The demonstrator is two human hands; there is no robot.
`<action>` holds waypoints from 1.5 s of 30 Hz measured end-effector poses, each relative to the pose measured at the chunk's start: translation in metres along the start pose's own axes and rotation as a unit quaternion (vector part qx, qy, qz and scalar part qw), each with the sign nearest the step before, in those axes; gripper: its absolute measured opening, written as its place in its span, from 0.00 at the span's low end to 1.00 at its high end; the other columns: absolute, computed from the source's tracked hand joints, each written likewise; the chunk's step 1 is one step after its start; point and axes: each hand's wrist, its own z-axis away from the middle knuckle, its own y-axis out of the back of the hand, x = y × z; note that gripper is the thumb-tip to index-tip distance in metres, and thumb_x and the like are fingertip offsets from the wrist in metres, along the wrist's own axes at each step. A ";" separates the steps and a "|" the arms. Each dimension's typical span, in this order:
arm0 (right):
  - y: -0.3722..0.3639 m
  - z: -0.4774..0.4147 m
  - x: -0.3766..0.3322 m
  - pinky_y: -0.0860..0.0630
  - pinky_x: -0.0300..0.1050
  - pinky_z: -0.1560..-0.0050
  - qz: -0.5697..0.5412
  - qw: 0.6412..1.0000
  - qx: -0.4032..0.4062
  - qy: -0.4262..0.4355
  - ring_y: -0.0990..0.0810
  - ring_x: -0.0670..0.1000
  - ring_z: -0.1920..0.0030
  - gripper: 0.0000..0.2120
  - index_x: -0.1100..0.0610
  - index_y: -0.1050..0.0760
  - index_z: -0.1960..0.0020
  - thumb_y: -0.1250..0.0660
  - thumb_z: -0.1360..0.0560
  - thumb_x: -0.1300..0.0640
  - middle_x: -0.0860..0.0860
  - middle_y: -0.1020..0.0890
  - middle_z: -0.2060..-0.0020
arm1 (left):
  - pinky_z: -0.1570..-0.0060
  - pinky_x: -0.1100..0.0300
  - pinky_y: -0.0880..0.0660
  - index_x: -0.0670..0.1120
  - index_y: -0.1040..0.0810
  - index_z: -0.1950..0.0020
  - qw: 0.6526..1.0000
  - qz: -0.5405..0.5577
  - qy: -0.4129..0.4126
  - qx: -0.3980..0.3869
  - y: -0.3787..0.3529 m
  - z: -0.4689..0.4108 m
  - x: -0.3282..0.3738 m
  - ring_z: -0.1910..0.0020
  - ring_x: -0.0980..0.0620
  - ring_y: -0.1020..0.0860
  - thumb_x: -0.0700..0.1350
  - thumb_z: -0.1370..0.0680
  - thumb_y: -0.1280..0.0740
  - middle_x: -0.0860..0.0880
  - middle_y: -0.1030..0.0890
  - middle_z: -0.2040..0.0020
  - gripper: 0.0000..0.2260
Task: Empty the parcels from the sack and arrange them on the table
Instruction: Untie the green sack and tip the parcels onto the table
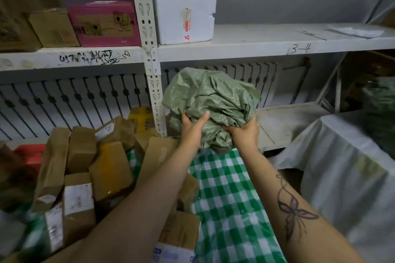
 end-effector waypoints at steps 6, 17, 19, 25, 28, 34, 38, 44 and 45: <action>0.013 -0.005 0.028 0.34 0.45 0.35 0.047 0.998 -0.020 -0.033 0.31 0.59 0.36 0.40 0.53 0.43 0.26 0.27 0.32 0.64 0.59 0.37 0.33 | 0.31 0.44 0.38 0.52 0.47 0.24 0.986 -0.093 0.118 0.066 -0.026 -0.020 -0.031 0.29 0.40 0.36 0.60 0.24 0.37 0.43 0.36 0.27 0.33; -0.010 -0.011 0.080 0.33 0.49 0.36 0.064 0.989 -0.090 -0.100 0.33 0.63 0.34 0.46 0.51 0.52 0.24 0.27 0.31 0.63 0.62 0.43 0.30 | 0.47 0.53 0.33 0.49 0.43 0.27 0.975 -0.161 0.132 0.081 -0.026 -0.044 -0.087 0.38 0.40 0.28 0.48 0.19 0.42 0.41 0.31 0.33 0.21; -0.012 -0.017 0.087 0.35 0.49 0.34 0.067 0.986 -0.110 -0.102 0.37 0.61 0.31 0.45 0.50 0.52 0.24 0.28 0.31 0.64 0.61 0.46 0.28 | 0.46 0.51 0.30 0.50 0.43 0.27 0.969 -0.172 0.149 0.095 -0.027 -0.050 -0.095 0.39 0.39 0.28 0.50 0.20 0.41 0.40 0.33 0.32 0.22; -0.026 -0.036 0.126 0.42 0.53 0.27 0.147 0.968 -0.178 -0.097 0.51 0.63 0.24 0.39 0.44 0.54 0.23 0.37 0.24 0.64 0.58 0.64 0.24 | 0.36 0.49 0.33 0.45 0.48 0.24 0.941 -0.233 0.235 0.073 -0.031 -0.060 -0.120 0.32 0.39 0.33 0.52 0.20 0.41 0.40 0.37 0.28 0.29; -0.024 -0.043 0.144 0.40 0.54 0.29 0.270 0.928 -0.208 -0.150 0.45 0.66 0.25 0.32 0.44 0.53 0.23 0.43 0.20 0.59 0.59 0.60 0.23 | 0.34 0.51 0.35 0.46 0.52 0.22 0.928 -0.273 0.253 -0.001 -0.032 -0.060 -0.133 0.30 0.40 0.34 0.50 0.20 0.40 0.41 0.38 0.26 0.31; -0.027 -0.046 0.137 0.38 0.58 0.31 0.278 0.926 -0.167 -0.195 0.46 0.66 0.26 0.36 0.43 0.61 0.23 0.42 0.22 0.57 0.60 0.60 0.24 | 0.39 0.53 0.32 0.52 0.57 0.22 0.925 -0.295 0.238 -0.031 -0.037 -0.064 -0.131 0.34 0.40 0.31 0.45 0.19 0.43 0.42 0.37 0.27 0.30; -0.031 -0.042 0.123 0.43 0.64 0.29 0.301 0.928 -0.129 -0.179 0.50 0.64 0.25 0.40 0.44 0.60 0.24 0.38 0.25 0.56 0.60 0.57 0.24 | 0.39 0.52 0.31 0.53 0.62 0.23 0.925 -0.293 0.243 -0.022 -0.041 -0.063 -0.126 0.36 0.40 0.29 0.47 0.19 0.42 0.41 0.35 0.28 0.34; -0.023 -0.038 0.114 0.50 0.66 0.28 0.333 0.908 -0.162 -0.194 0.55 0.63 0.24 0.43 0.44 0.64 0.24 0.37 0.26 0.51 0.59 0.61 0.24 | 0.33 0.43 0.34 0.60 0.67 0.26 0.910 -0.329 0.254 -0.001 -0.038 -0.059 -0.115 0.30 0.36 0.37 0.52 0.22 0.38 0.39 0.48 0.24 0.39; -0.022 -0.037 0.113 0.50 0.66 0.28 0.336 0.907 -0.162 -0.193 0.55 0.63 0.24 0.44 0.44 0.65 0.24 0.36 0.27 0.51 0.59 0.61 0.24 | 0.32 0.42 0.35 0.61 0.66 0.26 0.910 -0.334 0.247 -0.003 -0.037 -0.058 -0.113 0.29 0.36 0.39 0.51 0.22 0.38 0.39 0.51 0.23 0.39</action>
